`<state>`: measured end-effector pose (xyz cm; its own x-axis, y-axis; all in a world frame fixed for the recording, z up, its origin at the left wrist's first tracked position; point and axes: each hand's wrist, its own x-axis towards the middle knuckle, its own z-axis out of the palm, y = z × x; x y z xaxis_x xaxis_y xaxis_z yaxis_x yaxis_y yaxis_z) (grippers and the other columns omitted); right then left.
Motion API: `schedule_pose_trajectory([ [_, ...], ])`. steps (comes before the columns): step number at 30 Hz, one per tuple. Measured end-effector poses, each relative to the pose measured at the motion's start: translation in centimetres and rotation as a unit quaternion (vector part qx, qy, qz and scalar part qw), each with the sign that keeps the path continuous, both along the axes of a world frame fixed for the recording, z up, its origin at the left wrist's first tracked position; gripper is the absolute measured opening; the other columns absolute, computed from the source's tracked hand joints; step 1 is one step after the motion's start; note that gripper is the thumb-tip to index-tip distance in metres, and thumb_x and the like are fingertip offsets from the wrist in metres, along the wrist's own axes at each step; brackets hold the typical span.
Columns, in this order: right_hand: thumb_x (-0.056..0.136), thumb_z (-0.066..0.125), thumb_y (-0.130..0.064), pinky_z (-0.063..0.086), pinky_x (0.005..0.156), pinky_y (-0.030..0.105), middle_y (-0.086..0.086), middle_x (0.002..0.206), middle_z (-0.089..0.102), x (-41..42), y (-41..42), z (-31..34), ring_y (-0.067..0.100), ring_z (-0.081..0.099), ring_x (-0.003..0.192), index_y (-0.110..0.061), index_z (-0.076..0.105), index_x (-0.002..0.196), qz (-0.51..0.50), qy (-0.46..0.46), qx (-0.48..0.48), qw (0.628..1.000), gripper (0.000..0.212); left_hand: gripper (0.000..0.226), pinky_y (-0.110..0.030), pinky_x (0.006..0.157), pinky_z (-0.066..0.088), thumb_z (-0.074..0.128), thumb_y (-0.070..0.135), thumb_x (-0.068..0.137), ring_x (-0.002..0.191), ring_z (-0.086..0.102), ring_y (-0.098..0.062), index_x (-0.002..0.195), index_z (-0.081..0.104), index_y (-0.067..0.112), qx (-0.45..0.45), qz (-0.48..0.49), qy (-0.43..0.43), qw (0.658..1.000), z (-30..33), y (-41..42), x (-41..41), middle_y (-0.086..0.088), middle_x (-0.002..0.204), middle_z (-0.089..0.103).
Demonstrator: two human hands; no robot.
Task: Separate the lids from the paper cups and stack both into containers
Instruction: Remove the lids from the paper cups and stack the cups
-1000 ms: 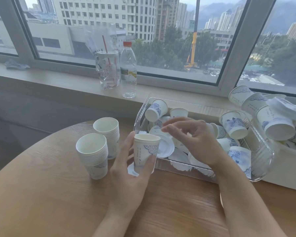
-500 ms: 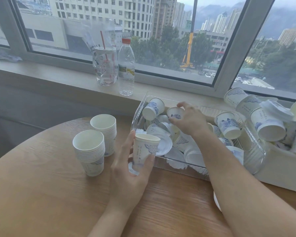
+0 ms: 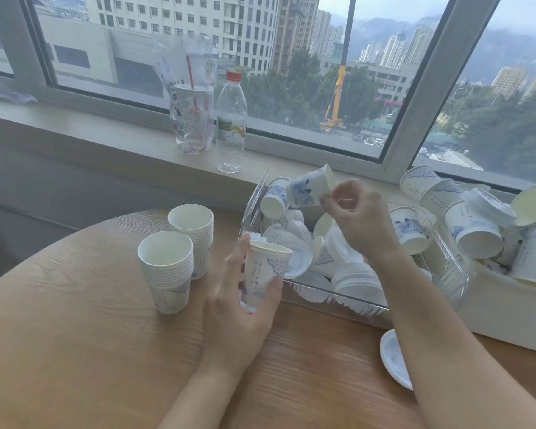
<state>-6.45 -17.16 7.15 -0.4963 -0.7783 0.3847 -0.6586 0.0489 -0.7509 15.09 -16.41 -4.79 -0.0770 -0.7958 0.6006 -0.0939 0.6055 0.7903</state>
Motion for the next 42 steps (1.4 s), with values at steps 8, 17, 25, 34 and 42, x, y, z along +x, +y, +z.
schedule_pose_trajectory([
  [8, 0.099, 0.07, -0.023, 0.058, 0.095, 0.036, 0.007, 0.098, 0.076, 1.9, 3.1, 1.3, 0.026, 0.073, 0.097, -0.01, 0.07, 0.104, 0.189, -0.026, -0.018, 0.982, 0.014, 0.072, -0.004, 0.097, 0.039, 0.077, 0.038, 0.088, 0.13, 0.056, 0.0, 0.154, 0.05, 0.026, 0.008, 0.001, -0.007, 1.0, -0.1, 0.1, 0.0, 0.038, 0.143, 0.051],
  [17, 0.096, 0.074, -0.029, 0.057, 0.089, 0.05, -0.009, 0.103, 0.076, 2.7, 3.5, 0.1, 0.02, 0.071, 0.095, -0.027, 0.074, 0.105, 0.192, 0.005, 0.024, 0.981, 0.008, 0.072, -0.001, 0.093, 0.038, 0.077, 0.038, 0.087, 0.121, 0.054, 0.014, 0.153, 0.051, 0.025, 0.013, -0.005, -0.023, 1.0, 0.1, 0.3, 0.1, 0.037, 0.142, 0.05],
  [25, 0.096, 0.073, -0.033, 0.057, 0.09, 0.031, -0.015, 0.108, 0.075, 3.3, 3.3, -1.7, 0.004, 0.07, 0.101, -0.026, 0.074, 0.114, 0.189, 0.0, 0.05, 0.981, 0.019, 0.08, 0.0, 0.095, 0.036, 0.073, 0.045, 0.089, 0.128, 0.051, 0.008, 0.16, 0.041, 0.028, -0.008, 0.0, -0.016, 1.0, 0.2, 0.4, 0.1, 0.045, 0.143, 0.044],
  [34, 0.096, 0.072, -0.043, 0.057, 0.097, 0.035, -0.005, 0.127, 0.069, 2.0, -2.6, -1.5, 0.01, 0.066, 0.108, -0.025, 0.059, 0.141, 0.066, 0.018, 0.079, 0.994, 0.05, 0.063, -0.007, 0.095, 0.042, 0.066, 0.047, 0.091, 0.124, 0.061, -0.005, 0.149, 0.053, 0.028, 0.013, 0.002, 0.004, 1.0, 0.1, -0.1, 0.2, 0.022, 0.139, 0.06],
  [42, 0.093, 0.052, -0.075, 0.048, 0.107, 0.049, 0.003, 0.139, 0.065, 2.4, -8.7, -2.5, 0.029, 0.061, 0.128, -0.032, 0.041, 0.153, 0.0, 0.006, 0.189, 0.982, 0.075, 0.066, -0.019, 0.102, 0.048, 0.069, 0.044, 0.092, 0.134, 0.057, -0.011, 0.153, 0.05, 0.029, -0.008, 0.001, 0.001, 1.0, -0.3, -0.4, 0.1, 0.023, 0.144, 0.057],
])
